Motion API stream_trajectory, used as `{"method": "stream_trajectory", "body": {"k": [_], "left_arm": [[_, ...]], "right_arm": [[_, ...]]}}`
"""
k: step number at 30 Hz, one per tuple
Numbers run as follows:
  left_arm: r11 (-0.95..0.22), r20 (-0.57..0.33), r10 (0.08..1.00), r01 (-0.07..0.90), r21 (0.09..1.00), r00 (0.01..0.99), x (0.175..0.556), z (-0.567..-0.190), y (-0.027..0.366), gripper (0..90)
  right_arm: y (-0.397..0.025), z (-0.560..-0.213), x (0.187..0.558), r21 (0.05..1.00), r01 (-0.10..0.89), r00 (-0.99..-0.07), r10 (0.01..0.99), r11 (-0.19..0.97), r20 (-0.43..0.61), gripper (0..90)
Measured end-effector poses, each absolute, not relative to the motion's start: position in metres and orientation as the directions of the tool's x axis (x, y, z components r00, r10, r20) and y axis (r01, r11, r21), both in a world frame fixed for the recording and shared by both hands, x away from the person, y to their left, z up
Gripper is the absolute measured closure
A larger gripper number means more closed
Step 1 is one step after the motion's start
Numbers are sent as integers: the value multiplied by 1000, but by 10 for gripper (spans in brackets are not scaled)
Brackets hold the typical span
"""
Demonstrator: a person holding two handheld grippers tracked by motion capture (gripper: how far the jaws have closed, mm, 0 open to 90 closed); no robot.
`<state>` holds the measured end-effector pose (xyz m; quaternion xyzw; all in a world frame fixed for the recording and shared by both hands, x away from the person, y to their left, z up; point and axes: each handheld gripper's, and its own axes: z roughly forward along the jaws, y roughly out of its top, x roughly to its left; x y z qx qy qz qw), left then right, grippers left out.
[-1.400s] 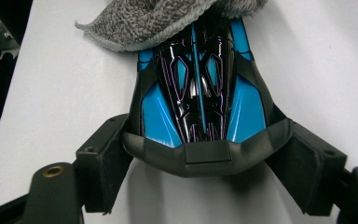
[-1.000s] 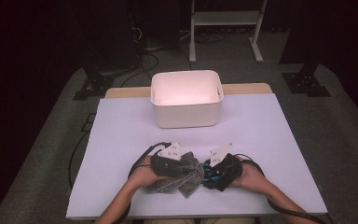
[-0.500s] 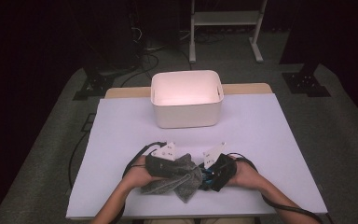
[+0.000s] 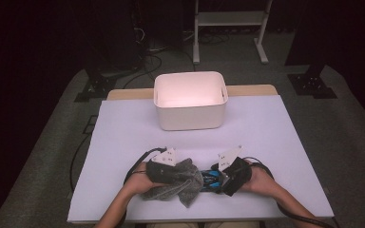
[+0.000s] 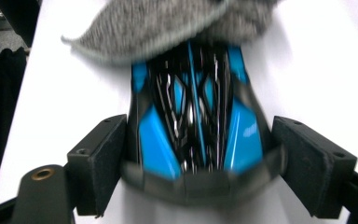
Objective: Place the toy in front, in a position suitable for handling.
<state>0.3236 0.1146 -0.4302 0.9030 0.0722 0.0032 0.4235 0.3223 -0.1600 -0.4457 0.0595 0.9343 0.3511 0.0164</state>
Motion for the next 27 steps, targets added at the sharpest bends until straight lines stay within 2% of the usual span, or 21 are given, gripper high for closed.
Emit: {"method": "stream_trajectory", "body": {"k": [7,17,21,27], "left_arm": [[-636,-43,131,118,762,990,322,-427,106,804],[-656,-23,55,54,753,998,325,-417,73,804],[-678,-14,0,11,735,1000,325,-415,48,804],[-687,-34,-18,13,727,999,331,-417,38,804]], "right_arm": [[-167,-454,321,665,124,-989,142,736,27,223],[-165,-456,321,677,124,-990,141,726,30,225],[-164,-457,320,684,125,-989,145,718,29,224],[-166,-457,321,690,126,-990,139,713,36,225]]}}
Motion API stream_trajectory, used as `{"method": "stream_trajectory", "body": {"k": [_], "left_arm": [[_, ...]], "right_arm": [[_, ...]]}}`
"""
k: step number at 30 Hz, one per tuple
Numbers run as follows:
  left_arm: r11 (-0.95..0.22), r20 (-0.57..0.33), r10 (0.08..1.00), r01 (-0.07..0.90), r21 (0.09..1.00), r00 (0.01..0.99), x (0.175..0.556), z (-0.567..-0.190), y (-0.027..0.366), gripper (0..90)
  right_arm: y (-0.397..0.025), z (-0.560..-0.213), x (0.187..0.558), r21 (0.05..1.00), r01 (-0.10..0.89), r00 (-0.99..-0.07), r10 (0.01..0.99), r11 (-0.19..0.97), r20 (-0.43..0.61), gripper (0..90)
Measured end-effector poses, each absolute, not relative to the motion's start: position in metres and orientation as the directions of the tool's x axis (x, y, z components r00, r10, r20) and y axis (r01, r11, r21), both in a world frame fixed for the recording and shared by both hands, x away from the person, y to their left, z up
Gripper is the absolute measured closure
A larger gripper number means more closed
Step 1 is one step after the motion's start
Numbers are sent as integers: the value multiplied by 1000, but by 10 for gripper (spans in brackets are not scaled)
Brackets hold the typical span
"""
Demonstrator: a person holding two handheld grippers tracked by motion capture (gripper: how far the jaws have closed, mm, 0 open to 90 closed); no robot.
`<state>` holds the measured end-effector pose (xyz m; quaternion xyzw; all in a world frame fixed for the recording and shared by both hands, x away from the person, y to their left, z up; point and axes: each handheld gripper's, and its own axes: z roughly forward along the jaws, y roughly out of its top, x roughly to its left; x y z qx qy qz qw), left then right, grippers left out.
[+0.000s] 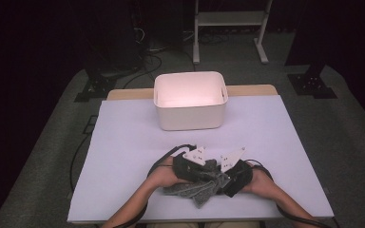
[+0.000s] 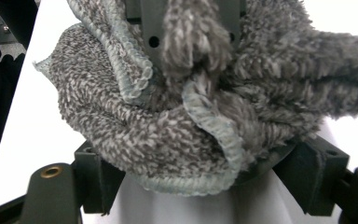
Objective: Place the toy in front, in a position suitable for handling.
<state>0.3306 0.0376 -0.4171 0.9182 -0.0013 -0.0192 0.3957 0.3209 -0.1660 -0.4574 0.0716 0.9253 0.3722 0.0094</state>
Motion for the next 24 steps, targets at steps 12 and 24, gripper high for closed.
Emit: {"method": "stream_trajectory", "body": {"k": [12,24], "left_arm": [[-682,-15,28,30,731,1000,326,-416,66,804],[-691,-24,138,114,714,990,322,-427,121,803]], "right_arm": [[-165,-457,320,686,120,-990,139,717,28,226],[-165,-457,321,688,120,-990,140,716,27,225]]}}
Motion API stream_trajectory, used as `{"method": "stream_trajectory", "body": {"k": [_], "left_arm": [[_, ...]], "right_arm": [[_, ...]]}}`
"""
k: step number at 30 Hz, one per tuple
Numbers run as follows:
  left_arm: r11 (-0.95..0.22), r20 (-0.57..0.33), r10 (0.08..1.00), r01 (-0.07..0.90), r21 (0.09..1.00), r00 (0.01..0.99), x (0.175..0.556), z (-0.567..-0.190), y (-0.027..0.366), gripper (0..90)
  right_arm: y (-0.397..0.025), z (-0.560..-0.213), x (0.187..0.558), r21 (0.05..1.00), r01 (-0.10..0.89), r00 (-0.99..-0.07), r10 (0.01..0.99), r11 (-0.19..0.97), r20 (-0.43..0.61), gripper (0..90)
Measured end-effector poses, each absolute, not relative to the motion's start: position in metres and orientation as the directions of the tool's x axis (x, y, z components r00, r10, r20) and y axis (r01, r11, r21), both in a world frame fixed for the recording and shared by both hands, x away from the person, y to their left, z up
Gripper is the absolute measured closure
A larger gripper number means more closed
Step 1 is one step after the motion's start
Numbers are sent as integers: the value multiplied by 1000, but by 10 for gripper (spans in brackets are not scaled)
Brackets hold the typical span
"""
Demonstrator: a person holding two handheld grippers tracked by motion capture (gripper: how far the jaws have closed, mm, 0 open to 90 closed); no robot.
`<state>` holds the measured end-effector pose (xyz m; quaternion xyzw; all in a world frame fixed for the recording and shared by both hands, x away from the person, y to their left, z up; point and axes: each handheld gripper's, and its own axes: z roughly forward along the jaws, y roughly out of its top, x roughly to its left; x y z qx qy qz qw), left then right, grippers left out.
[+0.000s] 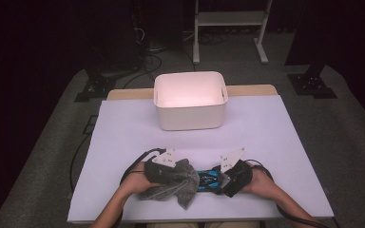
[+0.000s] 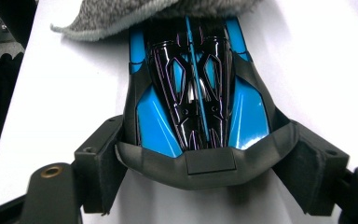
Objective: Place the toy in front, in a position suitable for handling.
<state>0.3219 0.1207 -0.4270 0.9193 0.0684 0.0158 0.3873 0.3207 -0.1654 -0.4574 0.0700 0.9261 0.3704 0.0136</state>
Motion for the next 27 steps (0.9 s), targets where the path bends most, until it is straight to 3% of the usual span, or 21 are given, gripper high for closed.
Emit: {"method": "stream_trajectory", "body": {"k": [14,27], "left_arm": [[-696,-21,141,115,709,990,323,-425,121,802],[-708,4,4,0,706,1000,327,-412,52,802]], "right_arm": [[-166,-458,320,692,125,-989,148,711,26,225],[-166,-459,319,699,123,-988,150,704,23,225]]}}
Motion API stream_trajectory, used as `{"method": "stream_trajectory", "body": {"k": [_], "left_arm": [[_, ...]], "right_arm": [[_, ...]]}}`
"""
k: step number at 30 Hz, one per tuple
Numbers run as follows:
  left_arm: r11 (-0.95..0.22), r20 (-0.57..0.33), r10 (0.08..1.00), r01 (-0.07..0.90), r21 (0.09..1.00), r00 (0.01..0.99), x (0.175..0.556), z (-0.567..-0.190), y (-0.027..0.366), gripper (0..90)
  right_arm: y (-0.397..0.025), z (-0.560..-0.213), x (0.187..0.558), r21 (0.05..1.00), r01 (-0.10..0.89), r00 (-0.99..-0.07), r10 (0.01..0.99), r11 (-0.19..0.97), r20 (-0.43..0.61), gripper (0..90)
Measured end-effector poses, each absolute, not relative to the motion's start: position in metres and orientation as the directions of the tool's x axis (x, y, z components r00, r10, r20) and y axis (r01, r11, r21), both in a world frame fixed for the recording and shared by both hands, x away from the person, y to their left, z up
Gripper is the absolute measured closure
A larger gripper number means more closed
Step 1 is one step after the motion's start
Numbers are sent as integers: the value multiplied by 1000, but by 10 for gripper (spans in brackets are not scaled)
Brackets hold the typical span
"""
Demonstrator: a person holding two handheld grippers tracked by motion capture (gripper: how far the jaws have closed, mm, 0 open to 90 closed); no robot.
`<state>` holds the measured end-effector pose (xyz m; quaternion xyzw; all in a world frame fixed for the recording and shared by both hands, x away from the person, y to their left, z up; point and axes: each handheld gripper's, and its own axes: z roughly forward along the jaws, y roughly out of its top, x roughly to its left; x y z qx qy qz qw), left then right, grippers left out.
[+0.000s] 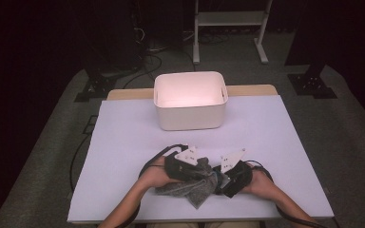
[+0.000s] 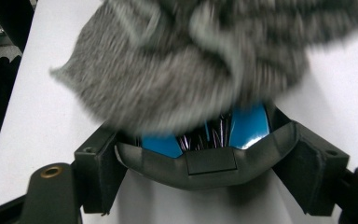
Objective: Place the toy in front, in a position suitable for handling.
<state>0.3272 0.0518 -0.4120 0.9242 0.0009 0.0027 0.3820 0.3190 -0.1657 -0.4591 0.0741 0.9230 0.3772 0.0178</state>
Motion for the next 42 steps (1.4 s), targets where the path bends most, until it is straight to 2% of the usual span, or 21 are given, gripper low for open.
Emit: {"method": "stream_trajectory", "body": {"k": [7,20,27,35,42], "left_arm": [[-718,5,-44,-35,695,999,330,-414,23,802],[-714,-5,-52,-33,700,999,338,-416,23,802],[-718,0,13,9,695,1000,341,-414,53,801],[-714,-18,111,92,694,994,336,-420,108,801],[-703,-37,156,137,698,987,331,-426,129,799]], "right_arm": [[-166,-459,318,700,131,-987,157,702,28,225],[-166,-459,318,700,139,-986,161,701,34,225],[-166,-459,318,701,130,-988,154,701,28,225],[-166,-460,319,703,127,-988,152,700,27,226],[-166,-460,319,702,125,-988,152,701,24,225]]}}
